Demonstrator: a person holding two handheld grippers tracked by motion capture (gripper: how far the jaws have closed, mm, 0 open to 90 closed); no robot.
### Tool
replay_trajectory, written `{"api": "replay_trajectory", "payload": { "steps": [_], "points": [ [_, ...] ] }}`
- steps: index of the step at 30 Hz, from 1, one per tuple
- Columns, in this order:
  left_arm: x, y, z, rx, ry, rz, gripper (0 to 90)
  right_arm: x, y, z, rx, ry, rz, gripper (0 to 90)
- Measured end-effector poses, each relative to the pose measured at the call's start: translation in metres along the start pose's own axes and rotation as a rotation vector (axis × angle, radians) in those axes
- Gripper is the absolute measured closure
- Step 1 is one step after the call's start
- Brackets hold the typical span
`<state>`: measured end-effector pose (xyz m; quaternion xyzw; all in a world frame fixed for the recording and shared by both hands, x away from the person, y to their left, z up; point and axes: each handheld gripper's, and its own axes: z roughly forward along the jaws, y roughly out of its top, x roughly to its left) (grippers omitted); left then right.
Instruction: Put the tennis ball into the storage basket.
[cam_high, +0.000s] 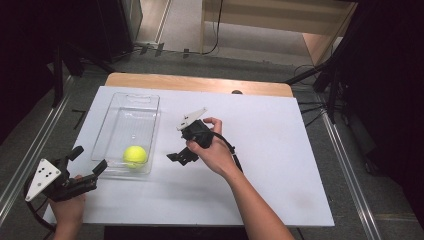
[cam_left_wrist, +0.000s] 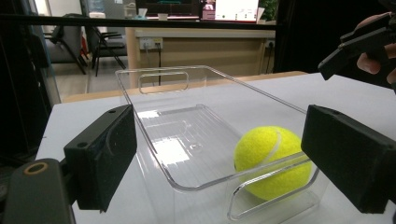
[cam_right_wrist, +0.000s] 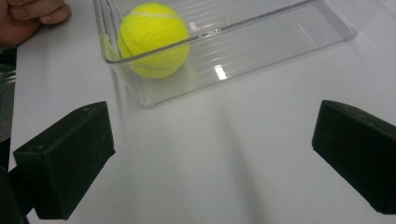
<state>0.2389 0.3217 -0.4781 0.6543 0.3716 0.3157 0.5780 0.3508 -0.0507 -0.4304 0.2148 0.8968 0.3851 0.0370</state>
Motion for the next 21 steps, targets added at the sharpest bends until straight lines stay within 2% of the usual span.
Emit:
{"api": "replay_trajectory", "payload": {
  "steps": [21],
  "points": [
    [-0.001, 0.0, 0.0, 0.004, 0.0, 0.005, 11.0, -0.006, -0.03, -0.022, -0.036, -0.043, 0.049, 0.0]
  ]
}}
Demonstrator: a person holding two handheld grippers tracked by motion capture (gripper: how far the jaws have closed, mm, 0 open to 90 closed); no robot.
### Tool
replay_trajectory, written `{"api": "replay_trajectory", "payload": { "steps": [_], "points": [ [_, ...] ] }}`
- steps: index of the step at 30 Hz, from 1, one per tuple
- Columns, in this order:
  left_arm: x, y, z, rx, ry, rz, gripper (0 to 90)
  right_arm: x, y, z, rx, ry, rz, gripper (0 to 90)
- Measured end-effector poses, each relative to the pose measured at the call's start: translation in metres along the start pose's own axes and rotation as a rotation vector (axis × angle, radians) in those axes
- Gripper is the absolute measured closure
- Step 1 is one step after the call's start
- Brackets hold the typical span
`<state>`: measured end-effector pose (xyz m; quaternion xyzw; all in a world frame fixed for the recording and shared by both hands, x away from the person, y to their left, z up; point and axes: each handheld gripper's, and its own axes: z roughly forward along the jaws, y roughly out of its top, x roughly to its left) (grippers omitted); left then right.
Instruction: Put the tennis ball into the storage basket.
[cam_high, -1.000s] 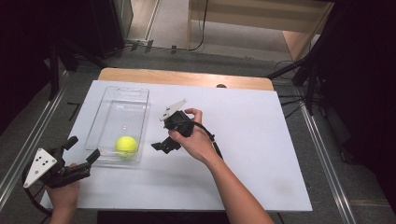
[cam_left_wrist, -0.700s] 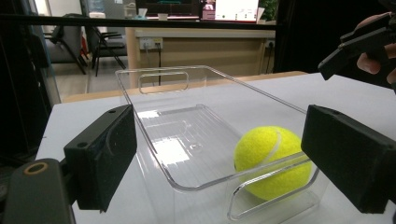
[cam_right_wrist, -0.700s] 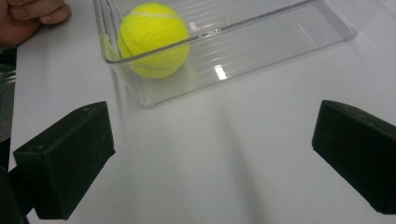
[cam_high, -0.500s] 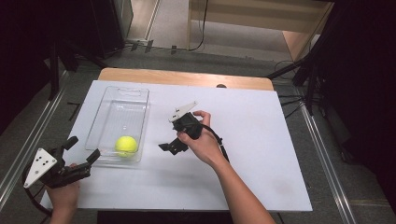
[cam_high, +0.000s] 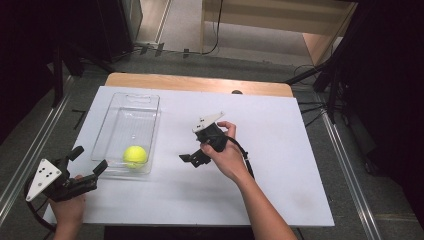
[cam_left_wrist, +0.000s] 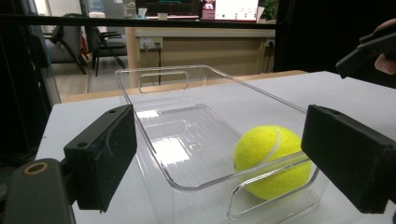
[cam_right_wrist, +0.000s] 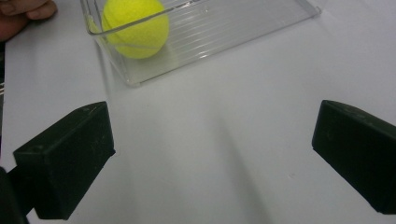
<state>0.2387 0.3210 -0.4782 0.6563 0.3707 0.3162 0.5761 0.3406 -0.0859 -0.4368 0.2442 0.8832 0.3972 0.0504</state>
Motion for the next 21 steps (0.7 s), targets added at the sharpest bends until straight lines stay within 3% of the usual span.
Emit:
{"api": "replay_trajectory", "payload": {
  "steps": [21],
  "points": [
    [-0.001, 0.0, 0.0, -0.002, -0.003, 0.0, 11.0, -0.006, -0.028, -0.02, -0.033, -0.037, 0.056, 0.0]
  ]
}}
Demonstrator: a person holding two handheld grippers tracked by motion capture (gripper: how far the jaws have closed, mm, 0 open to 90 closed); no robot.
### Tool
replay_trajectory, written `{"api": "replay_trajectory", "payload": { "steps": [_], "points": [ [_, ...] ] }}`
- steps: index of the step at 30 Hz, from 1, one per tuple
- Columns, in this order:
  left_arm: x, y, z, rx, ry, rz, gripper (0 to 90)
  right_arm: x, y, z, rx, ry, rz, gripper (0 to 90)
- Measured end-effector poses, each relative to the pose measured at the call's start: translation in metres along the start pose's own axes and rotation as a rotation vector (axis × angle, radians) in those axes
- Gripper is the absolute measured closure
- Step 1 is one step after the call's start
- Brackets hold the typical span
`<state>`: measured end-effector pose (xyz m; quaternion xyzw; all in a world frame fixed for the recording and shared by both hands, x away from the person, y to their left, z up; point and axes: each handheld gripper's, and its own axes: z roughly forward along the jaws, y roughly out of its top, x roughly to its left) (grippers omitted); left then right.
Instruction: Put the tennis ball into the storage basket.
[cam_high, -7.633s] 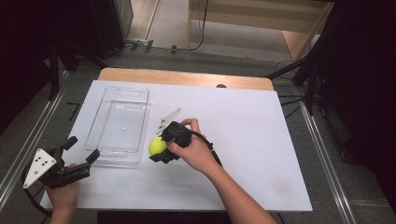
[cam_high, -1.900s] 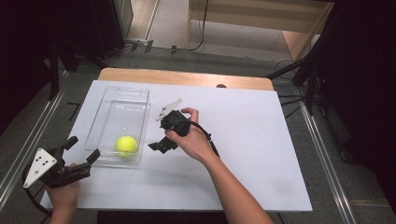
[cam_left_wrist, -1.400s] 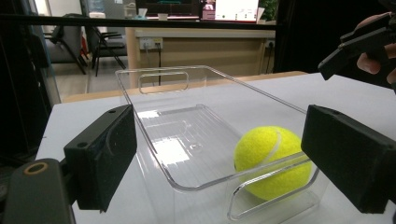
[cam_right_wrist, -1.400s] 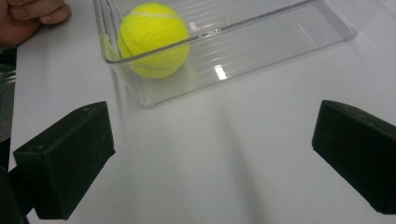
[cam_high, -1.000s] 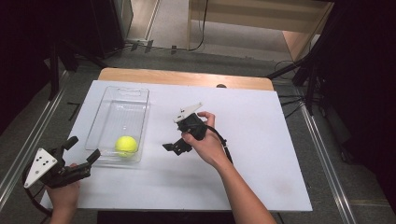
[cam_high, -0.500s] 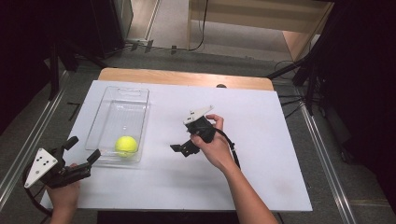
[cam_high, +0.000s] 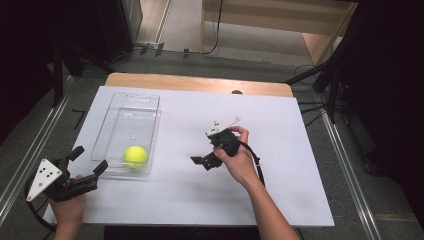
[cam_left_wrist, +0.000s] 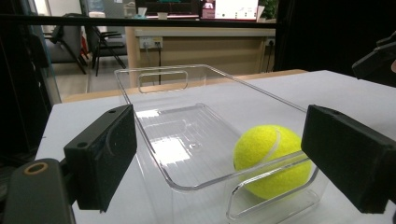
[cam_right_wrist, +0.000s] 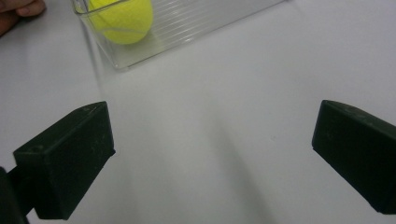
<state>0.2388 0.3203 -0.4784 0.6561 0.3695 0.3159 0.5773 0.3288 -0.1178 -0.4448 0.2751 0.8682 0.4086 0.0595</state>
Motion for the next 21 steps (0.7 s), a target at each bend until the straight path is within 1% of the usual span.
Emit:
{"api": "replay_trajectory", "payload": {
  "steps": [4, 9, 11, 20, 21],
  "points": [
    [0.0, 0.0, 0.0, 0.002, 0.001, -0.001, 11.1, -0.002, -0.007, -0.005, -0.004, -0.014, 0.009, 0.0],
    [0.0, 0.0, 0.0, 0.002, 0.002, 0.0, 11.1, -0.002, -0.012, -0.009, -0.007, -0.027, 0.006, 0.0],
    [0.0, 0.0, 0.0, 0.002, 0.002, 0.0, 11.1, -0.003, -0.017, -0.012, -0.006, -0.036, 0.022, 0.0],
    [0.0, 0.0, 0.0, 0.005, 0.002, -0.001, 11.0, -0.005, -0.028, -0.021, -0.022, -0.056, 0.04, 0.0],
    [0.0, 0.0, 0.0, 0.008, 0.002, 0.004, 11.0, -0.006, -0.031, -0.023, -0.026, -0.057, 0.043, 0.0]
  ]
}}
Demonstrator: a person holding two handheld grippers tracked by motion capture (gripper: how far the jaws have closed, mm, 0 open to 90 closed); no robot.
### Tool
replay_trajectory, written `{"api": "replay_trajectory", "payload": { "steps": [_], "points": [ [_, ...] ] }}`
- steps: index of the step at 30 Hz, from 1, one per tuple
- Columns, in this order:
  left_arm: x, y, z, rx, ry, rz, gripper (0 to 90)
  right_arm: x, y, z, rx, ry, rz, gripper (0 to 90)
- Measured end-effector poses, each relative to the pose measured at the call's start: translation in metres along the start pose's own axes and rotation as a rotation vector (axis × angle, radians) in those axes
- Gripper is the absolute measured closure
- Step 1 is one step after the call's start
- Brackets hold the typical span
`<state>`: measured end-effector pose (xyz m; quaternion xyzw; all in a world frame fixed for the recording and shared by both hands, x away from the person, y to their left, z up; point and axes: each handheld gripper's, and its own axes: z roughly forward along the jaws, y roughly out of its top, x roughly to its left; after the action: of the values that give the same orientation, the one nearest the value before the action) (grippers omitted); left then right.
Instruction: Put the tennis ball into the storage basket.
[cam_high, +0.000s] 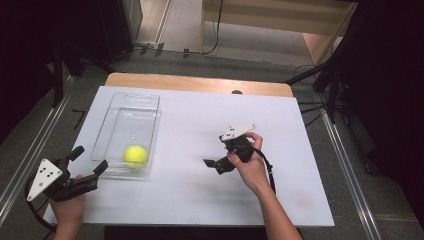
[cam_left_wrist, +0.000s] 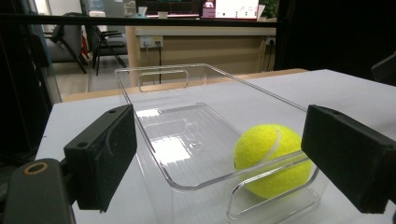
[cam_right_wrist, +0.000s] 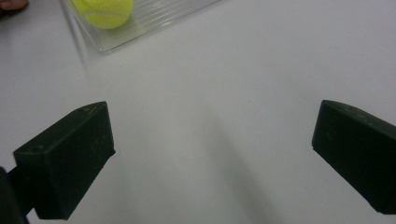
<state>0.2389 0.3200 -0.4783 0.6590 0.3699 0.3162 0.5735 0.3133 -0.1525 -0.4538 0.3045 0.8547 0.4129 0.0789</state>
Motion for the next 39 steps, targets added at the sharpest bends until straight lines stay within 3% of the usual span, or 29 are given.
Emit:
{"api": "replay_trajectory", "payload": {
  "steps": [20, 39],
  "points": [
    [0.0, 0.0, 0.0, 0.003, 0.003, 0.0, 11.1, -0.012, -0.031, -0.023, -0.043, -0.048, 0.047, 0.0],
    [0.0, 0.0, 0.0, 0.0, 0.002, 0.003, 11.1, -0.02, -0.066, -0.052, -0.137, -0.109, 0.075, 0.0]
  ]
}}
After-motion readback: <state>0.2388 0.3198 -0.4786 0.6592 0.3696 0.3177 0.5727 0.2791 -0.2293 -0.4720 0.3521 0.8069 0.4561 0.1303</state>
